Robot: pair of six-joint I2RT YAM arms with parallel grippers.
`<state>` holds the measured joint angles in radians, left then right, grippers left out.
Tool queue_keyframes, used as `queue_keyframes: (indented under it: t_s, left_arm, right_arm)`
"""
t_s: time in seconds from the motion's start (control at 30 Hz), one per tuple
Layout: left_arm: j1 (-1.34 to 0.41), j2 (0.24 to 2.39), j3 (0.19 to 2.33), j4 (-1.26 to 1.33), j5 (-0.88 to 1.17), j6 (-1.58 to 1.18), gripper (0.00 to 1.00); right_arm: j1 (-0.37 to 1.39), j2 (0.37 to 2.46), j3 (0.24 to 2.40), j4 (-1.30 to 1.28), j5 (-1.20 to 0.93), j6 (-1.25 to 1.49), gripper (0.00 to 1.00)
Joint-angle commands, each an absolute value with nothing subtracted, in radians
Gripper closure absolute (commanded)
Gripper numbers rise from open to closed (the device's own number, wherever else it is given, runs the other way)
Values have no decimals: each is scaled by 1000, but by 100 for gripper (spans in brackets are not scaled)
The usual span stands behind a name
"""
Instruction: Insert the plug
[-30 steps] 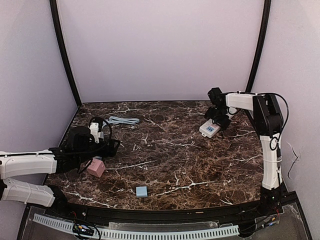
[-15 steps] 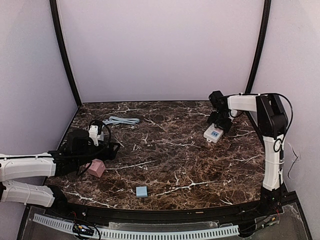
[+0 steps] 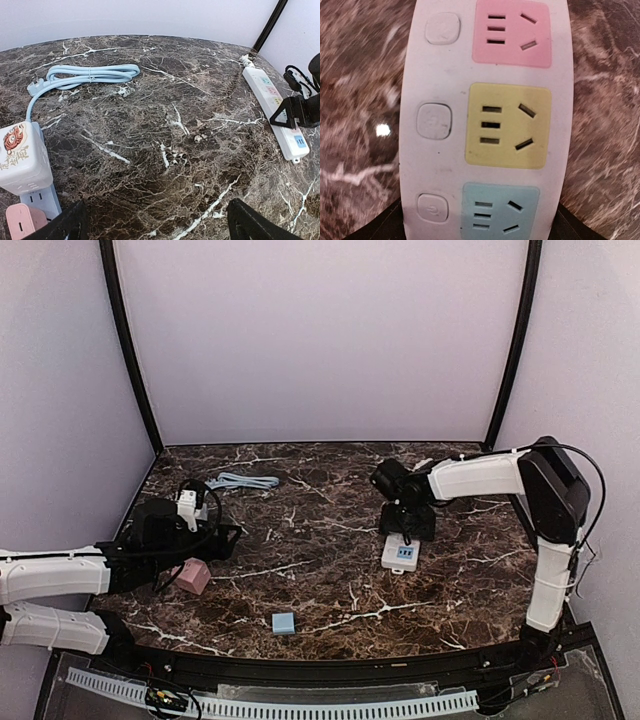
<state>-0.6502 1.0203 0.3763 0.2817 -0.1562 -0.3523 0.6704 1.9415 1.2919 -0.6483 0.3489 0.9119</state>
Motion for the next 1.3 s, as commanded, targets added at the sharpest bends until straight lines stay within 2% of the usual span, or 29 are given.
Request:
queue_keyframes:
  t_s: [0.0,0.33,0.53,0.7,0.93,1.27]
  left_arm:
    - [-666,1005,364,249,-150,-368,3]
    - [-723,1039,391,207,-162,-382,5]
    - [-757,1054,414,184,-156,-383,5]
    - [-787,1051,421,153,-148,-389,6]
    - [-833,1042,418,131,-143,-408,7]
    - [-948,1038,412,100,-152,-436,9]
  right_arm:
    - [828,1920,1230,-656,342,882,34]
    - [1082,1875,1114,-665,364,905,34]
    - [1171,1887,1079,-666,382,943,31]
    - [1187,1928,1106,-669,379,915,22]
    - [1189,1921,1094,-660,314,887,2]
    - [1188,1755,1054,-650,317,893,1]
